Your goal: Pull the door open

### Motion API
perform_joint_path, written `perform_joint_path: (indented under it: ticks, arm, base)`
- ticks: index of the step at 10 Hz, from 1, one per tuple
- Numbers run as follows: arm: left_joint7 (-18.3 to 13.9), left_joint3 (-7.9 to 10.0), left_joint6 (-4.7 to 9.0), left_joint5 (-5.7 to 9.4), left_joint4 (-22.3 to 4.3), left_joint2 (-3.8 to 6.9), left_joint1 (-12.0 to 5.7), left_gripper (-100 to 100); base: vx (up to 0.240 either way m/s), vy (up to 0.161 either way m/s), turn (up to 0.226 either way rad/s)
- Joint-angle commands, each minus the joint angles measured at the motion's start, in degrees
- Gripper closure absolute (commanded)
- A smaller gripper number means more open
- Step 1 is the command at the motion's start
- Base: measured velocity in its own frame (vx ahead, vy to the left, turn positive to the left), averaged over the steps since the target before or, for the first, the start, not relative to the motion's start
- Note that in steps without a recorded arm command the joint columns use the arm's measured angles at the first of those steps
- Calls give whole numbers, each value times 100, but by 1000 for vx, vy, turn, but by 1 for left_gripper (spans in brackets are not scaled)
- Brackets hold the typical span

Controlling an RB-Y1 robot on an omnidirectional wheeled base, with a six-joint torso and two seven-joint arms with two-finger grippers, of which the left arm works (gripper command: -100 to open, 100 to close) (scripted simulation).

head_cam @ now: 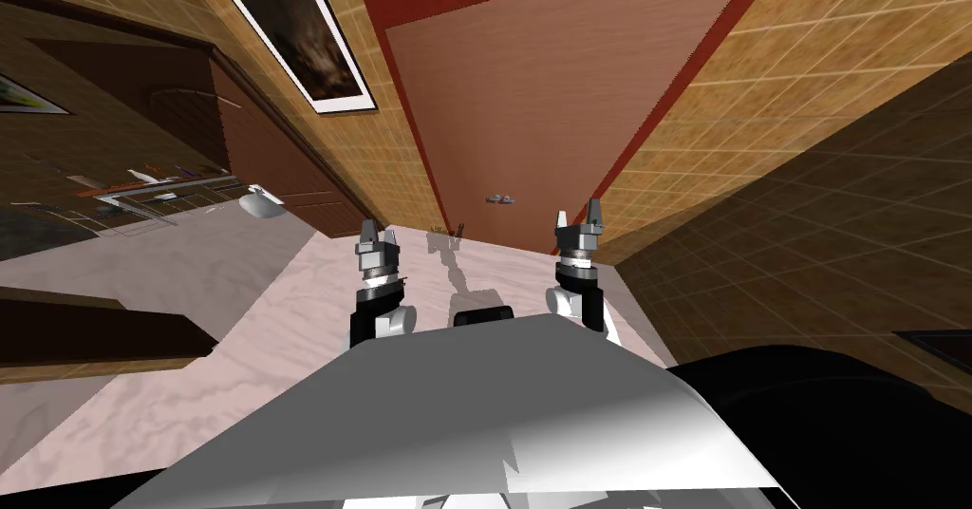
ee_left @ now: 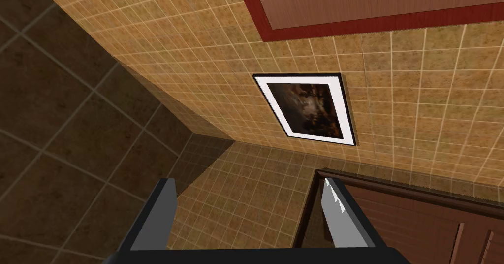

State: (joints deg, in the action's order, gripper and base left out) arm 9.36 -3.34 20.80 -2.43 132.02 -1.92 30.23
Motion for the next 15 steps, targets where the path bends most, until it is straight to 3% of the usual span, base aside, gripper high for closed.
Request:
perform_joint_path:
  ticks: [1, 14, 15]
  arm:
    - [-7, 70, 49, 10, -187, 58, -79, -100]
    - [-76, 743, 518, 103, -1957, 415, -841, -100]
    - [-76, 743, 518, 103, -1990, 415, -841, -100]
  base:
    - [-35, -17, -119]
    - [93, -7, -132]
    - [61, 6, -27]
